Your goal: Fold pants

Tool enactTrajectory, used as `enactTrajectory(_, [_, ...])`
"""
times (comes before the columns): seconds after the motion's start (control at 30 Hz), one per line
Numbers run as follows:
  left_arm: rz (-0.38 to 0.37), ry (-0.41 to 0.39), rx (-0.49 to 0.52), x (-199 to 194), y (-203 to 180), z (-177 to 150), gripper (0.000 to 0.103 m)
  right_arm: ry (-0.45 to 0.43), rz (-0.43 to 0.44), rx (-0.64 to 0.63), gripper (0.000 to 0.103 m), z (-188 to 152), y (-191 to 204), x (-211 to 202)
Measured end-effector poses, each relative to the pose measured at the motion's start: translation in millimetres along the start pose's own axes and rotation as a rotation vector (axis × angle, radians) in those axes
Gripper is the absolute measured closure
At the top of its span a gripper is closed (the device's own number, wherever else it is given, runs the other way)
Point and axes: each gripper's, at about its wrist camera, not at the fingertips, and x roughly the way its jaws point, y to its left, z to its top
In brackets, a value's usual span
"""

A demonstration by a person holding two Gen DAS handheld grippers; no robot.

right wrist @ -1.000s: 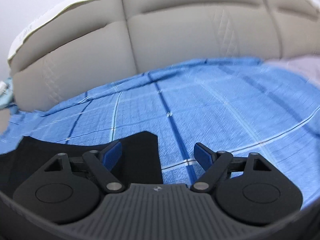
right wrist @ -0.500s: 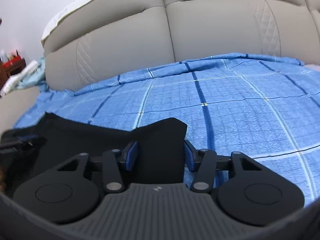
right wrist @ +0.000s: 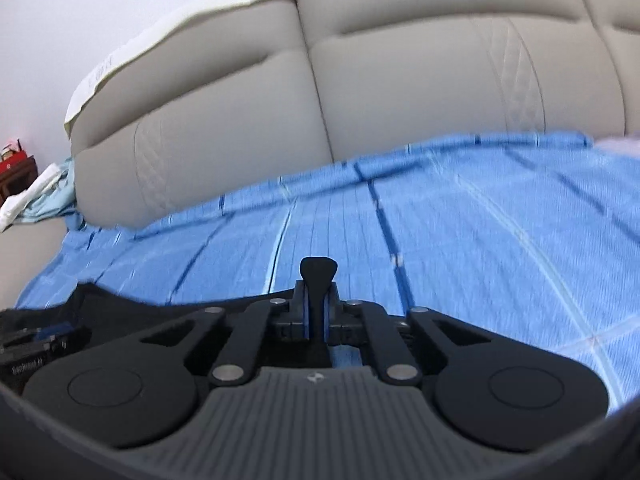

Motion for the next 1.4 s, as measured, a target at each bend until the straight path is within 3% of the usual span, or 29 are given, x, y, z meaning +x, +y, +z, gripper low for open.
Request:
enactTrajectory(0.17, [0.023,0.005,-0.025,7.9,-3.9,4.9,0.066,-0.042,-0.017,-0.029,0.093,24.7,7.1,14.5])
enactTrajectory(0.3, [0.001,0.003,-0.047,5.7,2.2,3.6,0.066,0.059,-0.128,-0.089,0.087,12.7,12.4,38.8])
enactTrajectory(0.33, [-0.004,0.003,-0.055,4.5,4.2,3.2,0.066,0.081,-0.179,-0.112,0.063,7.2,13.5,43.7])
enactTrajectory(0.4, [-0.003,0.004,-0.06,0.7,6.9,2.6,0.063,0.066,-0.216,-0.129,0.05,-0.1,13.9,41.9])
enactTrajectory(0.47, [0.002,0.001,-0.069,-5.8,11.4,1.2,0.057,0.041,-0.228,-0.098,0.025,-0.3,13.3,31.2])
enactTrajectory(0.7, [0.05,-0.029,-0.107,-32.6,39.9,-0.9,0.043,-0.091,-0.251,-0.177,0.015,-14.8,46.4,-22.7])
enactTrajectory(0.87, [0.1,-0.043,-0.164,-55.9,76.0,-5.2,0.02,-0.068,-0.195,-0.265,0.015,-44.3,100.6,-36.8])
enactTrajectory(0.97, [0.131,-0.06,-0.178,-72.7,99.3,-10.6,0.013,-0.053,-0.171,-0.328,0.015,-72.7,139.2,-41.7])
enactTrajectory(1.1, [0.188,-0.062,-0.17,-90.6,122.8,-20.7,0.009,-0.033,-0.097,-0.417,0.014,-107.4,193.2,-42.6])
enactTrajectory(1.23, [0.188,-0.038,-0.194,-103.2,143.5,-31.7,0.006,-0.002,-0.048,-0.511,0.013,-131.5,238.2,-36.2])
enactTrajectory(1.4, [0.214,-0.02,-0.223,-112.7,161.0,-41.9,0.005,0.027,0.002,-0.507,0.011,-141.3,268.4,-31.3])
